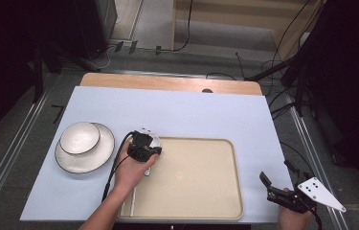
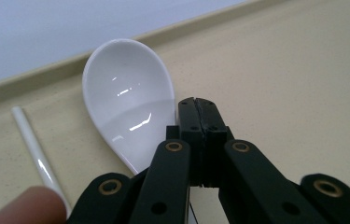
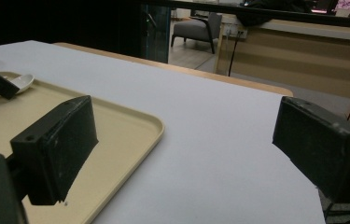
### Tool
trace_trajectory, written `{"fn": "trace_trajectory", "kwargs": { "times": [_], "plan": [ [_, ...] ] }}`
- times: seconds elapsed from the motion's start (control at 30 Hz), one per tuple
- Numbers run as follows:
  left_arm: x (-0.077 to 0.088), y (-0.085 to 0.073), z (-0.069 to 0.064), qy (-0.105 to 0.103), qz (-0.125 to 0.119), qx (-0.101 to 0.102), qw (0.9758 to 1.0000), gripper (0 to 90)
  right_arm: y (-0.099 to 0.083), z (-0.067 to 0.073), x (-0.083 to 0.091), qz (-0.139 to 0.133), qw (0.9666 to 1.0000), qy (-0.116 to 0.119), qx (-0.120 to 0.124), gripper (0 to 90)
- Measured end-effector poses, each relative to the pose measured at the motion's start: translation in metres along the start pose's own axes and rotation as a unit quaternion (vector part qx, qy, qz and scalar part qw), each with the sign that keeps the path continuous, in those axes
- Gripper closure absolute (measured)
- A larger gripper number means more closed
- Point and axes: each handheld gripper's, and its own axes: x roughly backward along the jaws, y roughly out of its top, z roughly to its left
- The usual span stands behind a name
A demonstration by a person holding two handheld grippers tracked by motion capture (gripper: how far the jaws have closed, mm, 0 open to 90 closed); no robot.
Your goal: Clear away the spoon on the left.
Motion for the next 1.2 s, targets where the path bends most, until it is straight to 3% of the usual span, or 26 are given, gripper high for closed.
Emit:
{"fn": "trace_trajectory", "kwargs": {
  "times": [0.27,0.37,0.53,0.6,0.8,0.93,1.07,1.13,1.2],
  "plan": [
    [0.001,0.001,0.003,-0.004,-0.006,0.008,0.9999,90.0,0.000,0.000,-0.001,0.000,1.0000,0.002,0.001,6.4],
    [0.004,0.000,0.003,-0.018,-0.015,0.001,0.9997,89.8,0.000,0.000,-0.001,0.001,1.0000,0.002,0.002,6.4],
    [0.015,-0.002,0.000,-0.051,-0.050,-0.013,0.9974,68.7,-0.001,0.000,-0.001,0.003,1.0000,0.000,0.000,6.4],
    [0.020,-0.004,-0.001,-0.055,-0.057,-0.021,0.9966,60.3,-0.001,0.000,-0.001,0.004,1.0000,-0.001,0.000,6.4],
    [0.039,-0.009,0.000,-0.097,-0.099,-0.011,0.9903,26.1,-0.001,0.000,-0.001,0.003,1.0000,0.001,-0.001,6.4],
    [0.050,-0.012,0.000,-0.104,-0.123,-0.016,0.9867,2.9,-0.001,0.001,-0.001,0.005,1.0000,0.000,-0.001,6.4],
    [0.061,-0.015,0.002,-0.102,-0.139,-0.028,0.9846,0.0,-0.001,0.001,0.000,0.004,1.0000,-0.002,-0.001,6.4],
    [0.067,-0.018,0.006,-0.112,-0.144,-0.030,0.9828,0.0,-0.001,0.001,0.000,0.005,1.0000,-0.003,0.000,6.4],
    [0.072,-0.020,0.008,-0.105,-0.145,-0.028,0.9834,0.0,-0.001,0.001,0.000,0.005,1.0000,-0.002,0.000,6.4]
  ]
}}
